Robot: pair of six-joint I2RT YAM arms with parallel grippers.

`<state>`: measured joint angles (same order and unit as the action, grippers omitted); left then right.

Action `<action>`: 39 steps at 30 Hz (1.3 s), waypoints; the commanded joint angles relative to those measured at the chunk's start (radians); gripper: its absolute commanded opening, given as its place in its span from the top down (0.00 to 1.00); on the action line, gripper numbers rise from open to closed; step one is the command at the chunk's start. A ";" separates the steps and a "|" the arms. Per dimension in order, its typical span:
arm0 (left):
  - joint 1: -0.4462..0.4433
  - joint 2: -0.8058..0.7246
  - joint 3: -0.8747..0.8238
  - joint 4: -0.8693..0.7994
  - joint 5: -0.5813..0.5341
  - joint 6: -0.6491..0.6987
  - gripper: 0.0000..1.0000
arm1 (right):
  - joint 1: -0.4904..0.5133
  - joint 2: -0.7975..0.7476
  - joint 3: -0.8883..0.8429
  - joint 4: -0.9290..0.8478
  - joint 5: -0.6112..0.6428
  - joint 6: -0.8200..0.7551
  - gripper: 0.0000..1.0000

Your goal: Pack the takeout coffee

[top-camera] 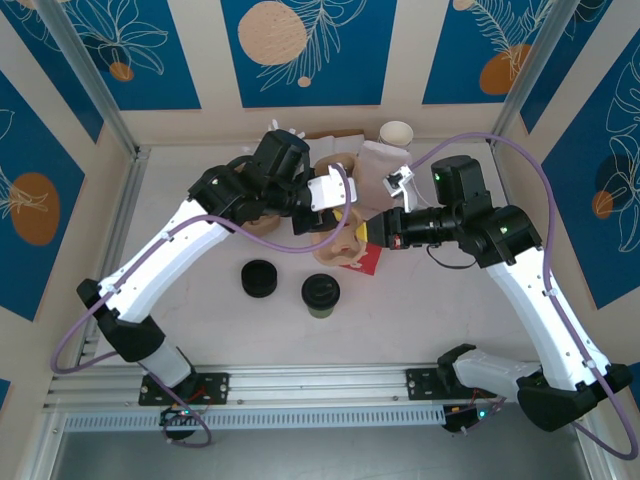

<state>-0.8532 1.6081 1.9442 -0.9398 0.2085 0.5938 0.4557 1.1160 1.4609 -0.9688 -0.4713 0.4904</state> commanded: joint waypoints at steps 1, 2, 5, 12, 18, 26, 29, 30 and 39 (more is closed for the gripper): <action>-0.010 0.010 0.032 0.011 0.014 0.021 0.63 | -0.007 -0.016 -0.006 -0.031 -0.018 -0.024 1.00; -0.009 0.009 0.031 0.015 0.011 0.017 0.63 | -0.010 -0.018 -0.006 -0.031 -0.014 -0.023 1.00; -0.009 0.016 0.039 0.031 -0.005 -0.004 0.67 | -0.021 -0.029 -0.007 -0.030 0.000 -0.020 0.97; -0.006 0.037 0.062 0.044 0.000 -0.026 0.68 | -0.067 -0.069 0.005 -0.044 0.036 -0.035 0.68; -0.001 0.077 0.114 0.049 0.002 -0.037 0.68 | -0.158 -0.123 0.012 -0.052 0.183 -0.035 0.58; 0.019 0.157 0.239 0.051 -0.002 -0.045 0.68 | -0.297 -0.067 -0.001 -0.011 0.459 -0.011 0.57; 0.031 0.189 0.290 0.049 0.006 -0.050 0.68 | -0.311 -0.004 0.008 0.034 0.490 -0.026 0.57; 0.035 0.200 0.307 0.046 0.010 -0.053 0.68 | -0.310 0.021 0.017 0.045 0.499 -0.032 0.56; 0.067 0.255 0.391 0.051 0.039 -0.081 0.68 | -0.313 0.214 0.082 0.063 0.510 -0.039 0.56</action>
<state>-0.8001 1.8477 2.2925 -0.9047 0.2127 0.5362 0.1486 1.3121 1.5024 -0.9257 0.0196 0.4656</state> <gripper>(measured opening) 0.320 0.440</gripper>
